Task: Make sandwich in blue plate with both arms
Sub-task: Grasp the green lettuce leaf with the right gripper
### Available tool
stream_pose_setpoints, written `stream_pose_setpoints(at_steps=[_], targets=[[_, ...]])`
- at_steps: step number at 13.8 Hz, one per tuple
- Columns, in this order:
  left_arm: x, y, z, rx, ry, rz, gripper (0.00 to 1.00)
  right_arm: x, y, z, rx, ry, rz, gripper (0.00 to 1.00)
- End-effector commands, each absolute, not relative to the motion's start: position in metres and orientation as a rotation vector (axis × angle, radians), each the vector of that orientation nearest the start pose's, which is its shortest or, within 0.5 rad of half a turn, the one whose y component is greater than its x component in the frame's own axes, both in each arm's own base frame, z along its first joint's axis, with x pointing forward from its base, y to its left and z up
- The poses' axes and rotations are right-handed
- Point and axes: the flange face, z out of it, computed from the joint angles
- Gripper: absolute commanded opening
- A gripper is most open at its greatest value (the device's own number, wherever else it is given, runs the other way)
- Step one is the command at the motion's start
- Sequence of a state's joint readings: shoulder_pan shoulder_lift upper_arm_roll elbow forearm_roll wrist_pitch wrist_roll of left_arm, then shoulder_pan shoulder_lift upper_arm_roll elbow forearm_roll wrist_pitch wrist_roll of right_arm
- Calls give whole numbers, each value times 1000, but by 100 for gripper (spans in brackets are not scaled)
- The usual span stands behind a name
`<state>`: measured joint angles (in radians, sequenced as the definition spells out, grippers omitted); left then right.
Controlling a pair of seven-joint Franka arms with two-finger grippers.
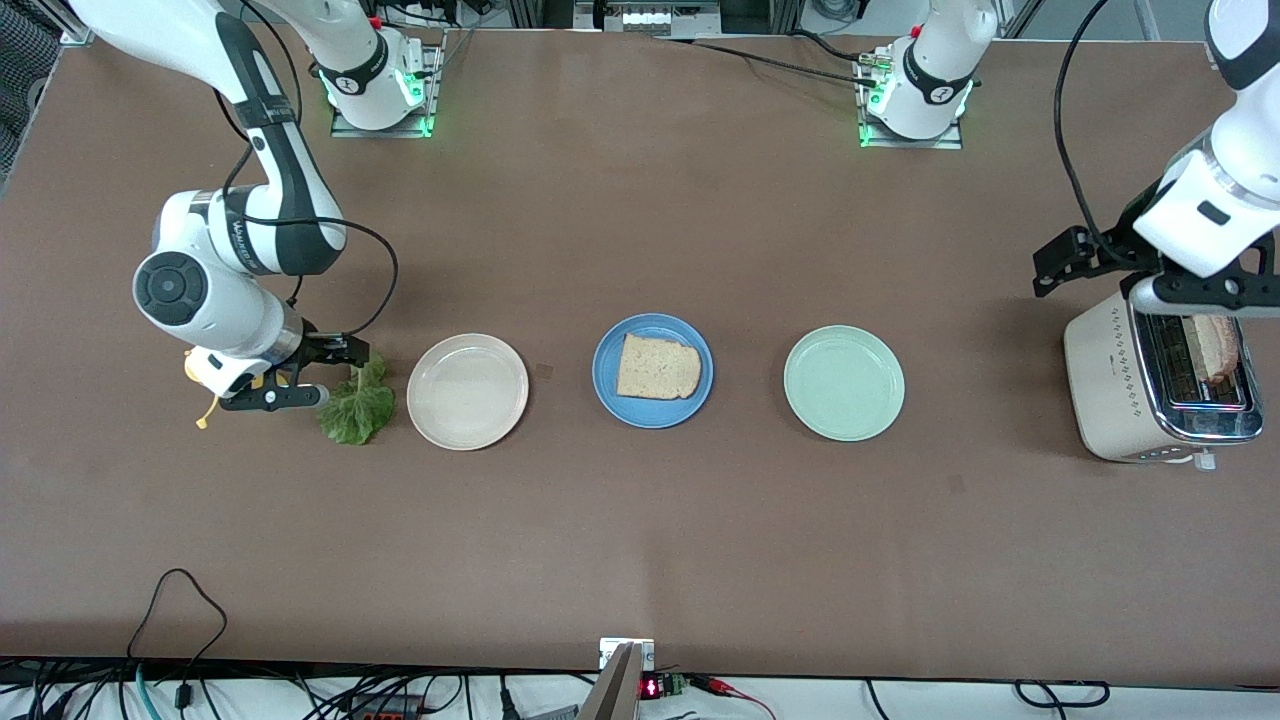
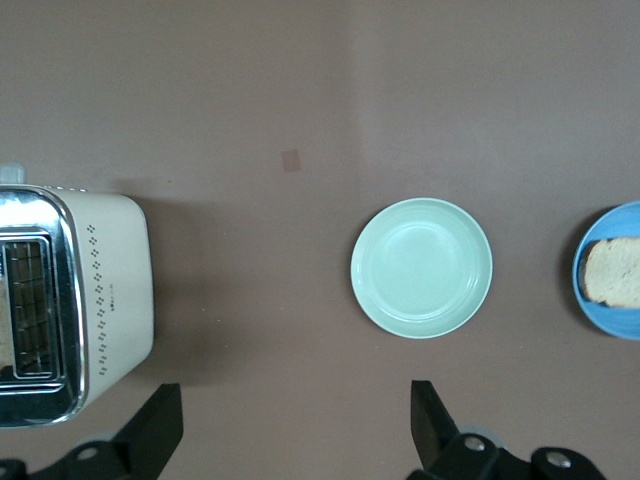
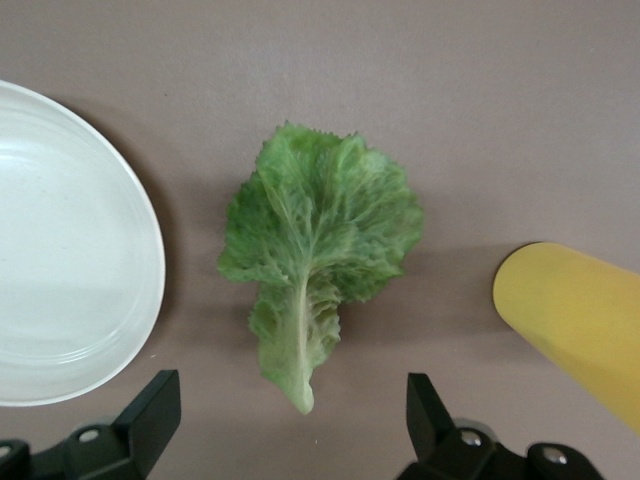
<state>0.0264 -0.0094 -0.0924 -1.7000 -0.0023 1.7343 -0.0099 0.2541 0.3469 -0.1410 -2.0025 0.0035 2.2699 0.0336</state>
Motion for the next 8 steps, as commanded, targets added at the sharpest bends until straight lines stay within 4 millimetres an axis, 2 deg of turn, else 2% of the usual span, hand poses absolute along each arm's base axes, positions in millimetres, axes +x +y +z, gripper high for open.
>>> stream_pose_setpoints(at_steps=[1, 4, 8], targets=[[548, -26, 583, -3140, 270, -90, 100, 581, 73, 263, -3178, -136, 77, 100], [551, -20, 578, -3145, 258, -18, 100, 585, 76, 234, -3186, -151, 41, 100], [557, -15, 579, -3147, 243, -21, 100, 585, 77, 219, -3191, -143, 59, 100]])
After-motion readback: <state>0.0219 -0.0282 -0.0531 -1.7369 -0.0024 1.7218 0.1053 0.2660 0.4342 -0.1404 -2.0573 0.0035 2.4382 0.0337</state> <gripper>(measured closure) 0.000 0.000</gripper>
